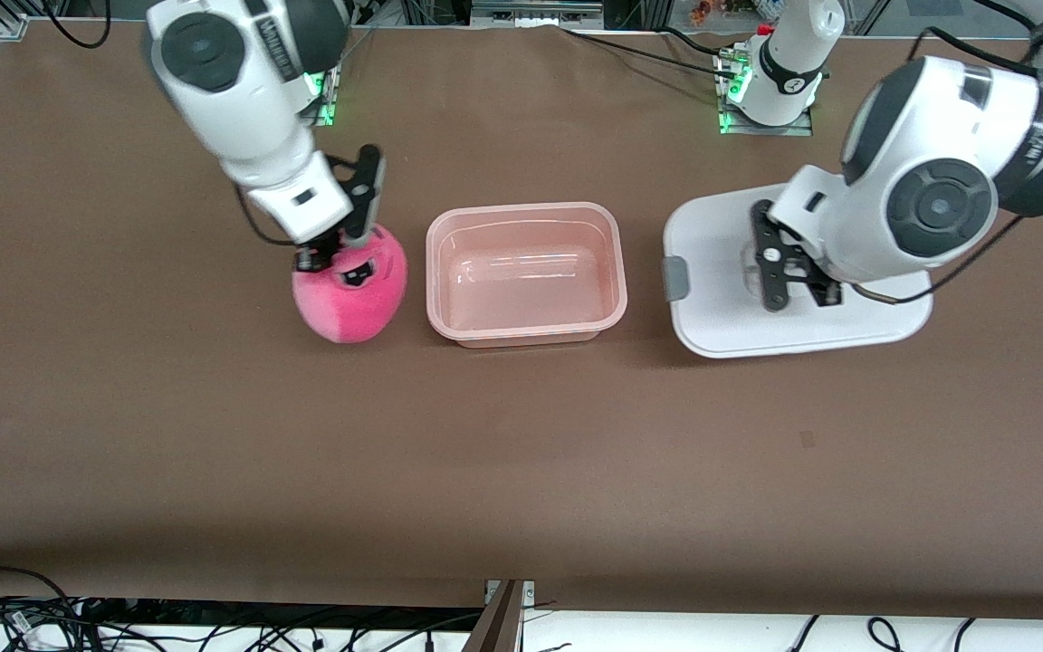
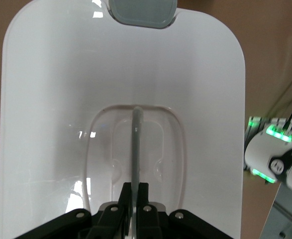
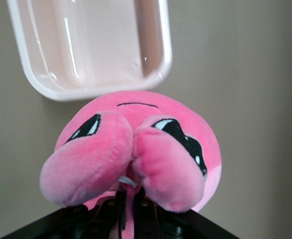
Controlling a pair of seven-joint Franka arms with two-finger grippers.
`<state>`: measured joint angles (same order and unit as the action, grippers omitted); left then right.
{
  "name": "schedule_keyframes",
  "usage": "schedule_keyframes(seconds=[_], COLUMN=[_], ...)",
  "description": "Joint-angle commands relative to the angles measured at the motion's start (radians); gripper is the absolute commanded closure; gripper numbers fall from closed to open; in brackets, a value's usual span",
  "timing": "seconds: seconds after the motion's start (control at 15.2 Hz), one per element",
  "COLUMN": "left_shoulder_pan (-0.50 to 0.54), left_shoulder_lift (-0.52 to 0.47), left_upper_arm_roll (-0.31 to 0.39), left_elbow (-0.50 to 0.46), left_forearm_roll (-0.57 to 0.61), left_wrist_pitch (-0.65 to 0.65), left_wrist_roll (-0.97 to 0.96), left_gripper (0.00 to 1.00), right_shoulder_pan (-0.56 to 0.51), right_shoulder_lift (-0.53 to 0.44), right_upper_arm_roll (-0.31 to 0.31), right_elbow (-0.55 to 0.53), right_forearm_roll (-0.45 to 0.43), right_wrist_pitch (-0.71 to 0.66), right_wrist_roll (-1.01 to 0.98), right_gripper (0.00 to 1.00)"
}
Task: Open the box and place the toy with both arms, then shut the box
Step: 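Lower the pink plush into the pink box with the right gripper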
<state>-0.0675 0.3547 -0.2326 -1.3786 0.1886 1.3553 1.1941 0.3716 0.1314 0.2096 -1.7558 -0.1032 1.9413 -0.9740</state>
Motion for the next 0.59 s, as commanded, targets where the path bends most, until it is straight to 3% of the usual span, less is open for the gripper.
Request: schedule_keyframes(seconds=[0.0,0.26,0.52], left_shoulder_pan=[0.054,0.071,0.075], left_shoulder_lift=[0.021,0.024,0.041], left_upper_arm_roll=[-0.014,-0.014,-0.014], left_elbow=[0.024,0.026,0.035], left_forearm_roll=[0.084,0.092,0.081], left_wrist_pitch=[-0.015,-0.016,-0.015], left_wrist_roll=[0.140,0.170,0.168], left_gripper=[1.00,1.00,1.00], right_shoulder_pan=[0.134,0.266,0.306], right_shoulder_lift=[0.111,0.180,0.258], right_upper_arm_roll=[-0.004,-0.006,-0.006], right_elbow=[0.151,0.183,0.199], right_forearm_roll=[-0.062,-0.133,-0.170], right_wrist_pitch=[-0.085,-0.114,-0.104], right_wrist_roll=[0.004,0.148,0.196], right_gripper=[1.00,1.00,1.00])
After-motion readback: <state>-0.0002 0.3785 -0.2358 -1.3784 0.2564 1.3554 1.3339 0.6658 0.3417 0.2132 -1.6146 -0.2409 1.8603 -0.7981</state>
